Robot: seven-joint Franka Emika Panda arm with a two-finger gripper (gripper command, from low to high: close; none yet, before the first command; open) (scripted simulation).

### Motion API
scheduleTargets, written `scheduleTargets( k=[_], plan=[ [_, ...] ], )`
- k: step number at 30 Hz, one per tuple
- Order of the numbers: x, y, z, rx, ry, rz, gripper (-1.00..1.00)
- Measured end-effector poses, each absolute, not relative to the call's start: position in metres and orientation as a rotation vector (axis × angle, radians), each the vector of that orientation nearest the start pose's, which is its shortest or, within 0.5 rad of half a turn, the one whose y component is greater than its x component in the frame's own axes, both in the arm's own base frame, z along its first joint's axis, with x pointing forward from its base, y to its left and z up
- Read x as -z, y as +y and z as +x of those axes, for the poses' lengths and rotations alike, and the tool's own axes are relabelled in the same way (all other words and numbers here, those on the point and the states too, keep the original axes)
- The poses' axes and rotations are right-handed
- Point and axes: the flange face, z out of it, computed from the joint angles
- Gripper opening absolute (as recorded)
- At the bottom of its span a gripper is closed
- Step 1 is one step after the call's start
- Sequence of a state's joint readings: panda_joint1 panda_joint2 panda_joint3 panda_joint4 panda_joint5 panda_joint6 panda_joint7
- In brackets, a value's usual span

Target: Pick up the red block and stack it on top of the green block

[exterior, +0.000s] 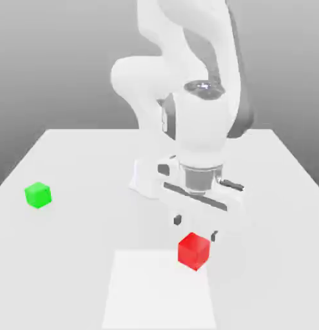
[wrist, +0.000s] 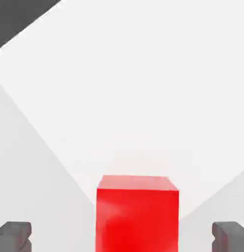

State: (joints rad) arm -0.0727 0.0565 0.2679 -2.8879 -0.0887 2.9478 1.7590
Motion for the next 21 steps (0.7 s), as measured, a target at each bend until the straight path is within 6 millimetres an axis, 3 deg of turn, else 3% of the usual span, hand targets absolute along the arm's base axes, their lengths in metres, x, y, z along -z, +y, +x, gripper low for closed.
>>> scheduleTargets(
  k=[3,4,11,18,19,21],
  plan=[
    [-0.151,0.076,0.333,0.001,2.111,-2.324,0.00],
    [-0.145,0.076,0.332,0.000,2.110,-2.325,-1.00],
    [-0.146,0.076,0.332,0.002,2.109,-2.324,-1.00],
    [-0.198,0.078,0.333,0.005,2.104,-2.332,-1.00],
    [-0.205,0.073,0.333,0.004,2.125,-2.313,-1.00],
    [-0.212,0.043,0.339,0.008,2.266,-2.175,-1.00]
  ],
)
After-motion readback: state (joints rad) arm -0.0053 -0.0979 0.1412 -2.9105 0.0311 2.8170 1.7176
